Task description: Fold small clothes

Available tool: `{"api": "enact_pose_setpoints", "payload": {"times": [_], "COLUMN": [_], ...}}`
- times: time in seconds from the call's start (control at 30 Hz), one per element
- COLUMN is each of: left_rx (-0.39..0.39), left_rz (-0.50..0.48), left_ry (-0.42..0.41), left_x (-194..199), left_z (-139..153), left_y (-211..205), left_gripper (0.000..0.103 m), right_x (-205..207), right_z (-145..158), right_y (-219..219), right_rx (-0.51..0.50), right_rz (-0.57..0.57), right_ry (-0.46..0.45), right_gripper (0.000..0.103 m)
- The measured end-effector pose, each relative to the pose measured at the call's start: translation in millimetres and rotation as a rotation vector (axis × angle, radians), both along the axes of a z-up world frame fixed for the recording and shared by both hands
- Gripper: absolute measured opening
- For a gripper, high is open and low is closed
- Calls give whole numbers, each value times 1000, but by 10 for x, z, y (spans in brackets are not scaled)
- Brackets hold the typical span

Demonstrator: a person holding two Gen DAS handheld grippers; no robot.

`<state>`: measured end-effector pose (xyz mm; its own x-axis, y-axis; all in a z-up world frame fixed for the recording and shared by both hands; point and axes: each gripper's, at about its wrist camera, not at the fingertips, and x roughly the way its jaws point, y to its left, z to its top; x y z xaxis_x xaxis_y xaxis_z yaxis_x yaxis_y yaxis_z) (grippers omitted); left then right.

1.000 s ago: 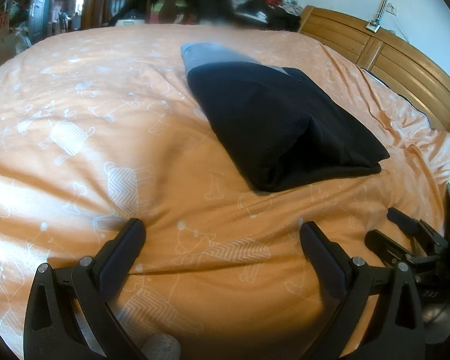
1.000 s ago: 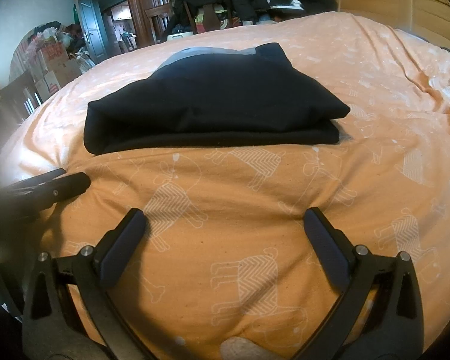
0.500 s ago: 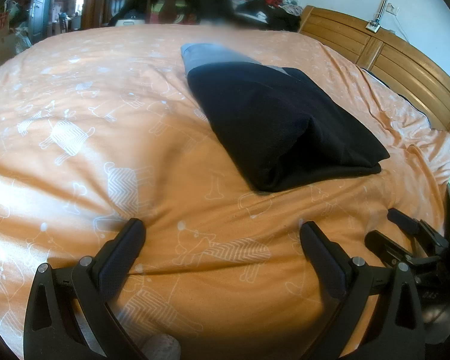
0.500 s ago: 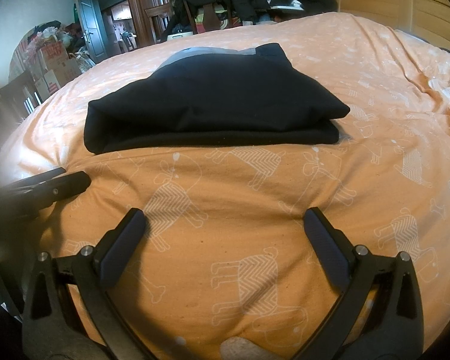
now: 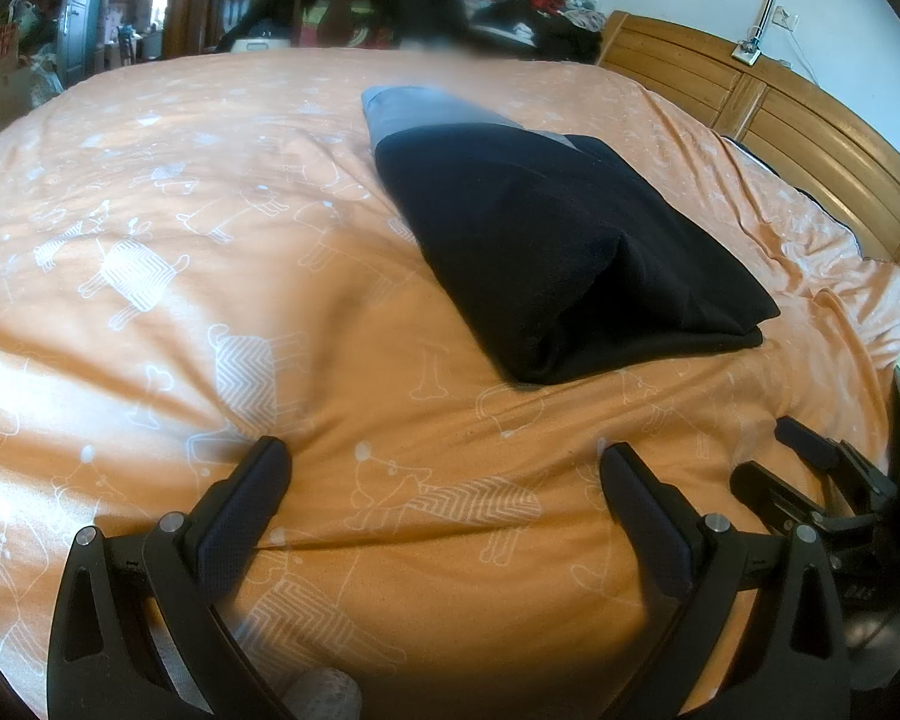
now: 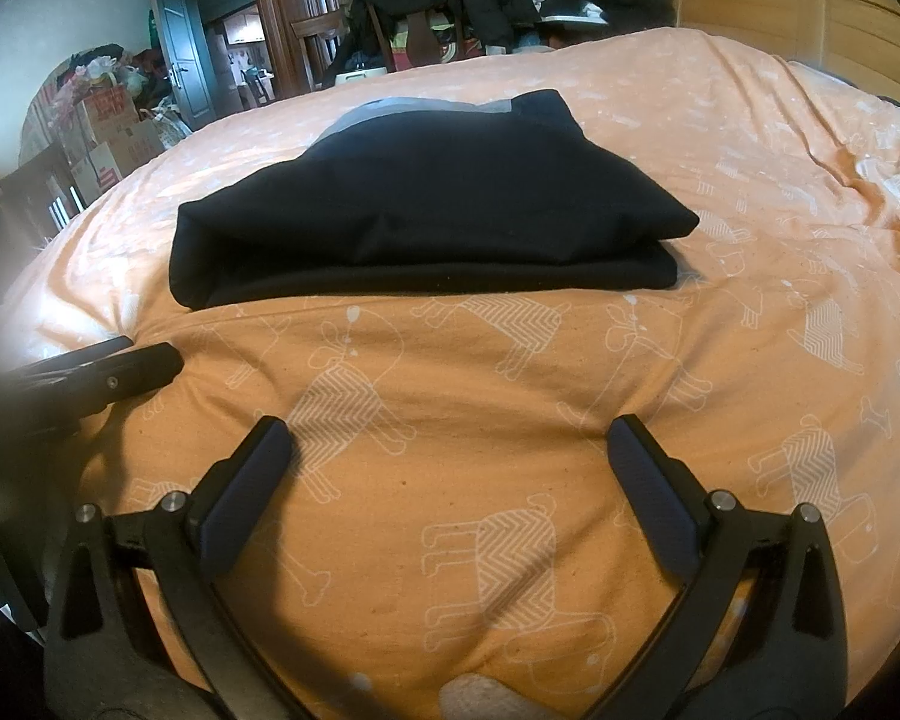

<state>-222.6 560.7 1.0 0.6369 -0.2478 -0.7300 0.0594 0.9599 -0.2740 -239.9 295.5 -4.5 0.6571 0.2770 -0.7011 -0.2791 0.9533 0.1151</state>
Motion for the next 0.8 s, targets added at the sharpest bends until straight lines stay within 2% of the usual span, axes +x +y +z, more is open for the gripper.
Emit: {"api": "enact_pose_setpoints", "payload": {"times": [0.6,0.8], "left_rx": [-1,-1], "left_rz": [0,1], "left_ry": [0,-1], "left_x": [-4,-8], "left_z": [0,-2], "left_y": [-6,-6], "left_gripper": [103,103], "right_x": [-29,-9], "right_z": [0,22], "right_y": [9,29], "right_rx": [0,-15], "right_rz": [-1,-13], "right_ry": [-3,24], "right_gripper": [103,103]}}
